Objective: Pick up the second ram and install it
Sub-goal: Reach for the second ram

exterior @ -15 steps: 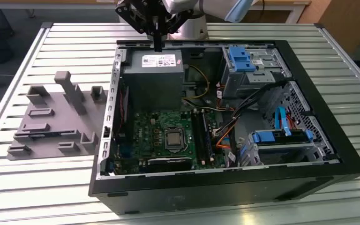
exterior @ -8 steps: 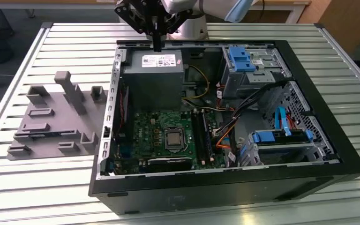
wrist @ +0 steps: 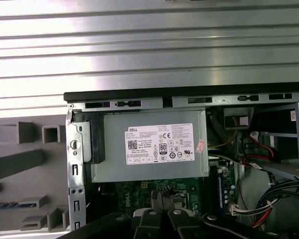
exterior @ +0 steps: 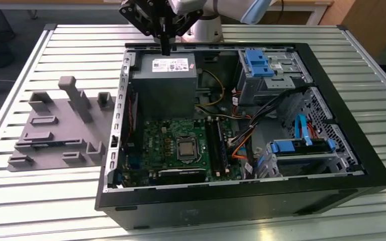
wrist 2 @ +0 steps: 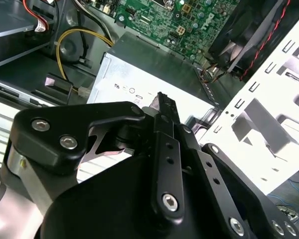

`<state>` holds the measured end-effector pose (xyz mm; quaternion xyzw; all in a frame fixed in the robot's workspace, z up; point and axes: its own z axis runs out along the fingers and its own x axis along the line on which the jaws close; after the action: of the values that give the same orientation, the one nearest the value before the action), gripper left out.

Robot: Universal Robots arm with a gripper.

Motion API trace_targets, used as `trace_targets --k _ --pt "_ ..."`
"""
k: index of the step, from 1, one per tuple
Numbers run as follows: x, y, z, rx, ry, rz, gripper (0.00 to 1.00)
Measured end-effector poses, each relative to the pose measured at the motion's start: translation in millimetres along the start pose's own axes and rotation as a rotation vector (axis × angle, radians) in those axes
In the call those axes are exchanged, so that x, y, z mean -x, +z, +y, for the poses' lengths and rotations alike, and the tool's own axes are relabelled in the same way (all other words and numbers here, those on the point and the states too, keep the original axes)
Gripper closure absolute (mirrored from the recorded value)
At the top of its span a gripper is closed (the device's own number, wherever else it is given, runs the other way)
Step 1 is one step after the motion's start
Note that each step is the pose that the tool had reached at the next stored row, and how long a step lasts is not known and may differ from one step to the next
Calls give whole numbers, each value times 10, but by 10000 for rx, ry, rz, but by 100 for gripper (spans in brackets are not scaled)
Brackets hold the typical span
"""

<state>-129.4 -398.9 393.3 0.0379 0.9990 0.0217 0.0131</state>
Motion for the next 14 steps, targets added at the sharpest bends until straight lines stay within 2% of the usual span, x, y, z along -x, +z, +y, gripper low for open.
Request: trace_targets --k 14 --pt "-43 -1 -3 1 0 0 89"
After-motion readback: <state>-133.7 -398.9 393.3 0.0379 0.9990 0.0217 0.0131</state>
